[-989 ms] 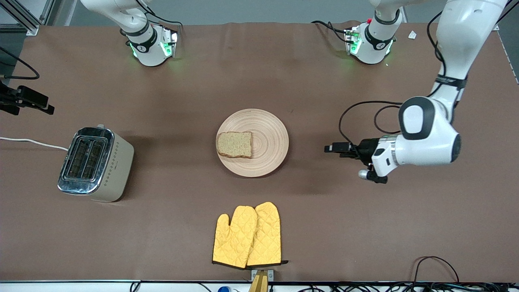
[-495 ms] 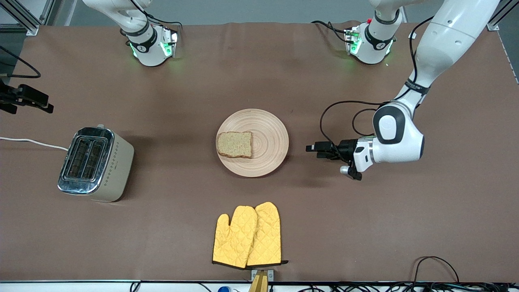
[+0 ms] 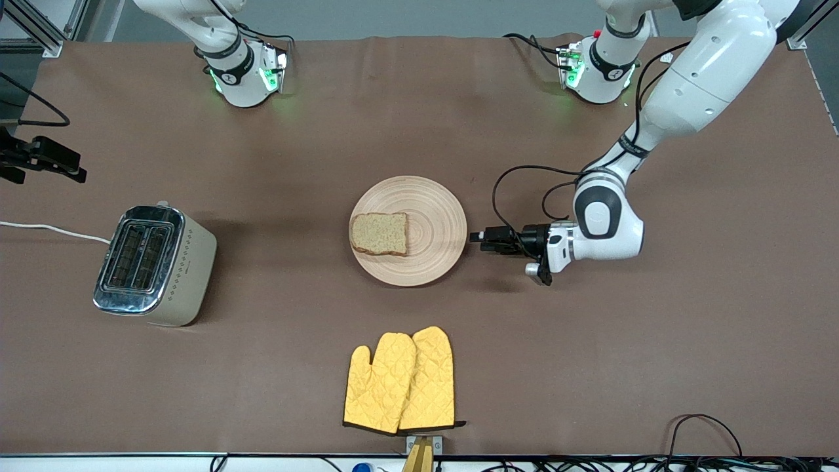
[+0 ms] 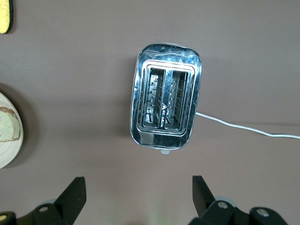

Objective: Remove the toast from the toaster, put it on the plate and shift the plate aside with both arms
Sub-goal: 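Reach the left gripper toward the rim of the wooden plate, then grip the plate rim with the left gripper, then drag the plate with the left gripper away from the toaster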

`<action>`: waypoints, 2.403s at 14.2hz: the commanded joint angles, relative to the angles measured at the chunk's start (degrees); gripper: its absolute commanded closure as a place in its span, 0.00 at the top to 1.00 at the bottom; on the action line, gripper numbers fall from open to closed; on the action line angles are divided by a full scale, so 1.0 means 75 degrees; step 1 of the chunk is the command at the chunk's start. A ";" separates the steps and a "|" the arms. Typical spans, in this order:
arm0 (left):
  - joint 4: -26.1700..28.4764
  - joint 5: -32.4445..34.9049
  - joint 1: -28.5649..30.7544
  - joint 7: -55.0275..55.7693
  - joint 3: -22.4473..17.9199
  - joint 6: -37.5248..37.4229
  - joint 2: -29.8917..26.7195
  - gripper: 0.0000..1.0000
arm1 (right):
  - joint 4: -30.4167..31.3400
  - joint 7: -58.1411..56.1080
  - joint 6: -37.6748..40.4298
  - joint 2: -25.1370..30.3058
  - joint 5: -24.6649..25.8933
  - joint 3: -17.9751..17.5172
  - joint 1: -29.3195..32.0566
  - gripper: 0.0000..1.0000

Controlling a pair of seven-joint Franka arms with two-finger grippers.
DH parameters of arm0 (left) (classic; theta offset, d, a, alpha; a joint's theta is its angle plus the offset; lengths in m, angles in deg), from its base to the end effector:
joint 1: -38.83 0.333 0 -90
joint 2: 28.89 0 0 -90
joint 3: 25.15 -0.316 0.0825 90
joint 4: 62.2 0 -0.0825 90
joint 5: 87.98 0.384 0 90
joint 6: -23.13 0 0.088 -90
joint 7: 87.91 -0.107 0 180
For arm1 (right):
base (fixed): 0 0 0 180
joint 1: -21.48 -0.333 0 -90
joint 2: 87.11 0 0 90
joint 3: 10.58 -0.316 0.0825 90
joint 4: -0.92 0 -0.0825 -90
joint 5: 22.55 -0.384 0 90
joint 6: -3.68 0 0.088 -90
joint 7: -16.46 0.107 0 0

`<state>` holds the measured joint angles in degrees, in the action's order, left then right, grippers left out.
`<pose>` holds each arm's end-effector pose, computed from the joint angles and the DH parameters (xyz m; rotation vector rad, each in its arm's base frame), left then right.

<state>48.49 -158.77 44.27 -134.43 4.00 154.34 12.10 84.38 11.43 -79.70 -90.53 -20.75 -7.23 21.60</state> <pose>0.5448 -0.2585 0.1510 2.0120 -0.0865 -0.1332 0.5602 -0.0365 0.6347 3.1096 0.0382 -0.0986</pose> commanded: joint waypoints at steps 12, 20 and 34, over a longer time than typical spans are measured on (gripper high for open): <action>0.0112 -0.0346 -0.0431 -0.0161 0.0074 0.0693 0.0418 0.45 | -0.0218 0.0061 0.0196 0.0082 0.0112 -0.0131 0.0125 1.00; 0.0183 -0.0346 -0.0420 -0.0302 0.0074 0.0693 0.0429 0.03 | -0.0230 0.0073 0.0173 0.0070 0.0030 -0.0131 0.0136 1.00; -0.0273 0.1089 0.2154 0.0141 0.0063 -0.1342 -0.0637 0.00 | -0.0242 0.0084 0.0361 0.0081 0.0041 -0.0142 -0.0332 1.00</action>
<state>47.28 -155.29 54.99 -135.32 3.82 150.54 9.71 82.64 11.51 -77.43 -90.52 -20.60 -8.28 19.01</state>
